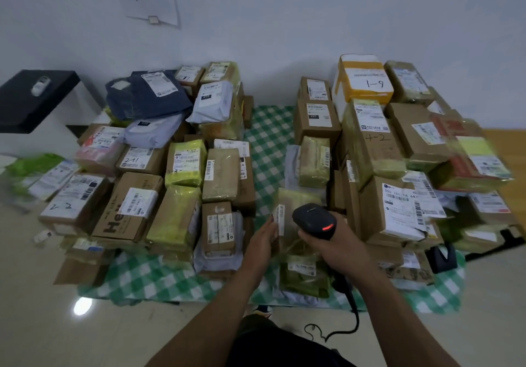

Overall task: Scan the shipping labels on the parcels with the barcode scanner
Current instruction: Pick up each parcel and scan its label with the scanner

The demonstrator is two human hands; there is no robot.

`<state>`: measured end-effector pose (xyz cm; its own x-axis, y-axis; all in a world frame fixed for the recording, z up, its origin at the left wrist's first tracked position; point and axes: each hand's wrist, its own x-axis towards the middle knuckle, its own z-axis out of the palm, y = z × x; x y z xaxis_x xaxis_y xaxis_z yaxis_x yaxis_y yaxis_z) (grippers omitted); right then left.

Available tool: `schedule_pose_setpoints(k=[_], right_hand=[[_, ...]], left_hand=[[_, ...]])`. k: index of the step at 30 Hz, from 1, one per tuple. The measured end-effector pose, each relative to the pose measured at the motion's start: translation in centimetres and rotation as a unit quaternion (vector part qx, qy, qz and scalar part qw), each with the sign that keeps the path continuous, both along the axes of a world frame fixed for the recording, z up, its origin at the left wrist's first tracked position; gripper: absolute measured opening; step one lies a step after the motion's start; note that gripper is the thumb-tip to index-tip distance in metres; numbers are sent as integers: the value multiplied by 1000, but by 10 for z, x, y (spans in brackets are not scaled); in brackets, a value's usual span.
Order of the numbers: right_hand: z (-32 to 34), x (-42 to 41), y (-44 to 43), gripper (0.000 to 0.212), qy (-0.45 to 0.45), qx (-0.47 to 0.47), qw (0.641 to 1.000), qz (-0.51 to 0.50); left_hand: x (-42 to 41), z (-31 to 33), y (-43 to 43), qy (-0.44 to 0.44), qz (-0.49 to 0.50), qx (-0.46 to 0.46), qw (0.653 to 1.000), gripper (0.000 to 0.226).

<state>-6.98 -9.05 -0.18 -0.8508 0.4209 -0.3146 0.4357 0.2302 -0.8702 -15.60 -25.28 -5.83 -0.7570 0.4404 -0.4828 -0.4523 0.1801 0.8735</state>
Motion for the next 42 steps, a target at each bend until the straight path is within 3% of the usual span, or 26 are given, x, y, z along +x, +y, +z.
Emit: schedule_pose_setpoints(k=[3,7,11,14,18,21,25,31,34,36,39,42], right_hand=[[-5,7,4,55,0,-4,1000,-17],[-1,19,8,55,14,-18,999,-40],[1,24,8,61,27,-26,998,-50],[0,24,5,60,26,-25,998,-44],[5,17,-6,44,26,-36,999,2],[8,9,-16,36,14,-45,998,40],[4,-8,-28,48,4,-75,996,49],[-4,-27,-36,57,-3,-80,995,60],[-3,-29,-37,58,-12,-78,995,62],[-3,-30,-36,58,-12,-76,995,60],[-2,-31,-35,58,-11,-76,995,56],[1,-30,-35,56,-11,-77,996,53]], left_hand=[[5,-8,6,33,-77,-14,996,55],[10,-6,22,58,-66,-25,996,33],[16,-11,30,75,-113,-77,988,64],[15,-1,27,87,-120,-76,986,46],[6,-6,-7,140,43,-132,980,44],[-2,-17,-42,249,121,-260,925,38],[-19,-27,-67,238,147,-370,886,55],[-32,-41,-74,170,143,-353,909,106],[-34,-55,-78,135,146,-343,918,119],[-33,-57,-80,133,154,-318,926,114],[-30,-56,-81,146,182,-270,934,89],[-28,-62,-89,186,207,-241,930,82]])
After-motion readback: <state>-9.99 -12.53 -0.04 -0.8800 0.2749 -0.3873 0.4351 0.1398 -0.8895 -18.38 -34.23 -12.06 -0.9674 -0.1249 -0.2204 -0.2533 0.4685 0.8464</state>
